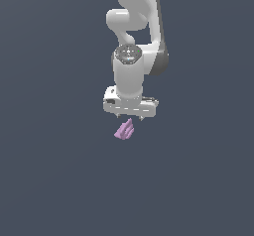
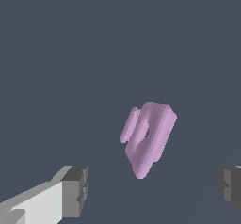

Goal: Pick up the object and move it to a goal position.

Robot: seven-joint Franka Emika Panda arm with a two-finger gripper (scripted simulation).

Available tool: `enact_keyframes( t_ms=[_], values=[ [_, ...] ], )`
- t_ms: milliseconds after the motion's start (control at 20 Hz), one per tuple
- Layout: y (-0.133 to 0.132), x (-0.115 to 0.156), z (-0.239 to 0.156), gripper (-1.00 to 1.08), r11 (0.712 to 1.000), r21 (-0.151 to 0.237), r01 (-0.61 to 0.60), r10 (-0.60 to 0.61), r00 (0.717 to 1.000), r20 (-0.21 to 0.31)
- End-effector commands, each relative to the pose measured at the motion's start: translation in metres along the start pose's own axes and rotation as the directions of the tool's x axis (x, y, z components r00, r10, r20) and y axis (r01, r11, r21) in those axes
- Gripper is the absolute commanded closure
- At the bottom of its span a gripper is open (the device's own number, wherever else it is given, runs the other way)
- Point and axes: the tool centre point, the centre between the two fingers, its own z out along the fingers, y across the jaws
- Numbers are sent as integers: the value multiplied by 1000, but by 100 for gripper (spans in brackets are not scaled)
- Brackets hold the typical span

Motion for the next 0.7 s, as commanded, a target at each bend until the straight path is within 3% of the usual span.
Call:
enact_keyframes(
  t_ms=[0, 650],
  values=[
    [2, 0, 7, -92, 999, -2, -49, 49, 999, -1],
    [14, 1, 43, -92, 946, -16, -323, 323, 946, -17]
  ],
)
